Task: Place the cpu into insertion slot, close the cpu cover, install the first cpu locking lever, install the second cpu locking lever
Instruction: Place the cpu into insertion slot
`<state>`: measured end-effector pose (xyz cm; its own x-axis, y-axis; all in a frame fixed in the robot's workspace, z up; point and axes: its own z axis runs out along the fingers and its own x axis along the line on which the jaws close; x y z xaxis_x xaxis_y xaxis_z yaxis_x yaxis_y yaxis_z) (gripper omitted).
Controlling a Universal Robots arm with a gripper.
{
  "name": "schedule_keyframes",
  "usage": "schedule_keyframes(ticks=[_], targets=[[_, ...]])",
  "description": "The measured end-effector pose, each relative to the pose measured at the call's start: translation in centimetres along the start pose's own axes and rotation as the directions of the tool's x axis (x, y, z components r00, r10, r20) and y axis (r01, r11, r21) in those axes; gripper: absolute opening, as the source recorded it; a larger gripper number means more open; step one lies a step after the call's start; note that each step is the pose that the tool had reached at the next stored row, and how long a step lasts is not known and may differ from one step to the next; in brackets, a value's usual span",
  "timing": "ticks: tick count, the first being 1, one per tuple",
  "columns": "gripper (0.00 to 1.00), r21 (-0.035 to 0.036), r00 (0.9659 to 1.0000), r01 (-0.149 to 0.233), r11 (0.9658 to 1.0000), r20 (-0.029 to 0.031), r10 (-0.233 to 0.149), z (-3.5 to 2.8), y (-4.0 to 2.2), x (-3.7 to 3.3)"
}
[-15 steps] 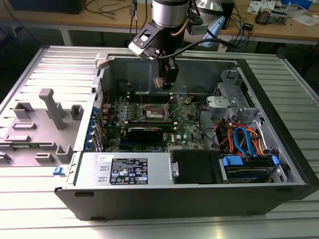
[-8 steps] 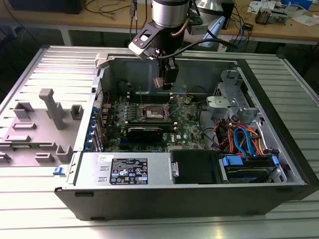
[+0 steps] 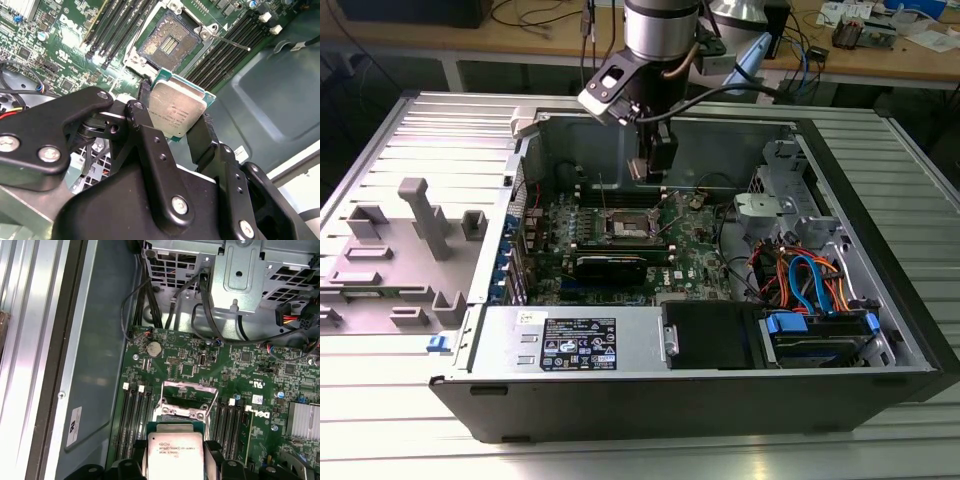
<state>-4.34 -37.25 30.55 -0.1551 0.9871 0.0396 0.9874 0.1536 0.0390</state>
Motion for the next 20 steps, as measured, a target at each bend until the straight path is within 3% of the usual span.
schedule_keyframes(ticks=[5, 8, 12, 20], targets=[[0.54, -0.0013, 0.9993, -0.039, 0.9993, 0.0013, 0.039, 0.43, -0.02, -0.04], [0.54, -0.0032, 0.9965, -0.084, 0.9965, 0.0031, 0.084, 1.08, -0.25, -0.04], [0.54, -0.0032, 0.9965, -0.084, 0.9965, 0.0031, 0.084, 1.38, -0.96, 0.06], [0.54, -0.0032, 0.9965, -0.084, 0.9965, 0.0030, 0.084, 1.44, -1.02, 0.06]])
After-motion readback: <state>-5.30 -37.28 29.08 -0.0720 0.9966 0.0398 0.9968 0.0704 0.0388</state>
